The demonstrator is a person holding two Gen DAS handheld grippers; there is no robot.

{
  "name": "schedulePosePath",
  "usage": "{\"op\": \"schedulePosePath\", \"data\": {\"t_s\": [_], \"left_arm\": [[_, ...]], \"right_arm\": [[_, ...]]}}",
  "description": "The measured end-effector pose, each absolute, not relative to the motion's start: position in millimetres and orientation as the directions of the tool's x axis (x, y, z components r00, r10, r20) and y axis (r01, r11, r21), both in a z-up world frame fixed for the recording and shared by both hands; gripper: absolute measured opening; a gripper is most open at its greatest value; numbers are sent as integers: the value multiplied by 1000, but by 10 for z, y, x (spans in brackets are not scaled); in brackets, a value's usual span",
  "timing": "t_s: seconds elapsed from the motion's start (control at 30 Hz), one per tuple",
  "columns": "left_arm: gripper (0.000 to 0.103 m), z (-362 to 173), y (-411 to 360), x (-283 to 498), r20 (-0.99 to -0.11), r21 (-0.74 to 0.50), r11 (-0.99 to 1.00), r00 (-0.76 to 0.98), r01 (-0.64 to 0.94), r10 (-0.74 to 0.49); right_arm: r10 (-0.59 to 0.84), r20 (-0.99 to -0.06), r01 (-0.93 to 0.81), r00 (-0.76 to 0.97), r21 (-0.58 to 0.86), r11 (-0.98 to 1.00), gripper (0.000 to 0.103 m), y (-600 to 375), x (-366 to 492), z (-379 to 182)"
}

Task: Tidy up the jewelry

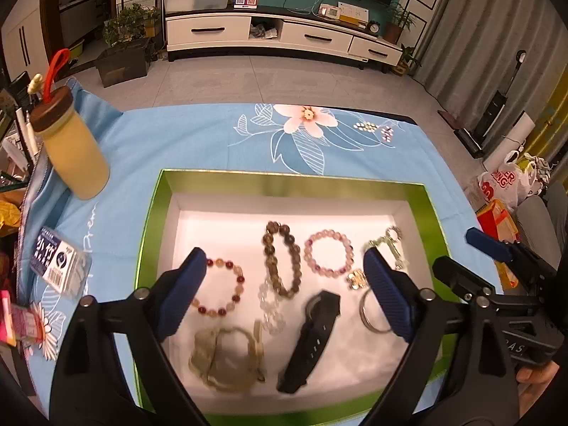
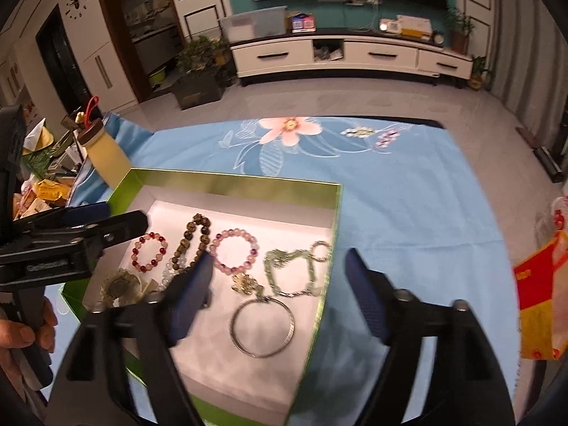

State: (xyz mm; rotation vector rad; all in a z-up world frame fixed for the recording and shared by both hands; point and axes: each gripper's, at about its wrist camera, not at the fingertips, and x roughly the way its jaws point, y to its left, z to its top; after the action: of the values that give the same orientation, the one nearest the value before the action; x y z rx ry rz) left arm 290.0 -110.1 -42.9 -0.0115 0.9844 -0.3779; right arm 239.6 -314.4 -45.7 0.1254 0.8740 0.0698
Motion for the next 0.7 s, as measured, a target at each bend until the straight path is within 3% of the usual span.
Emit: {"op": "schedulePosePath", "data": {"t_s": [0.1, 0.2, 0.7], "left_arm": [[101, -331, -1073, 2781, -810, -159, 938, 502, 308, -302], [101, -236, -1033, 2640, -805, -139, 943, 520, 303, -286], [101, 296, -787, 2047, -766, -105, 966, 600, 238, -231]], "right_arm": [[86, -765, 17, 638, 125, 992, 95, -3182, 2296, -402], [74, -767, 33, 637, 124, 992, 102, -3209, 2189, -342], [43, -743, 31, 667, 85, 996, 102, -3028, 1695, -6]]}}
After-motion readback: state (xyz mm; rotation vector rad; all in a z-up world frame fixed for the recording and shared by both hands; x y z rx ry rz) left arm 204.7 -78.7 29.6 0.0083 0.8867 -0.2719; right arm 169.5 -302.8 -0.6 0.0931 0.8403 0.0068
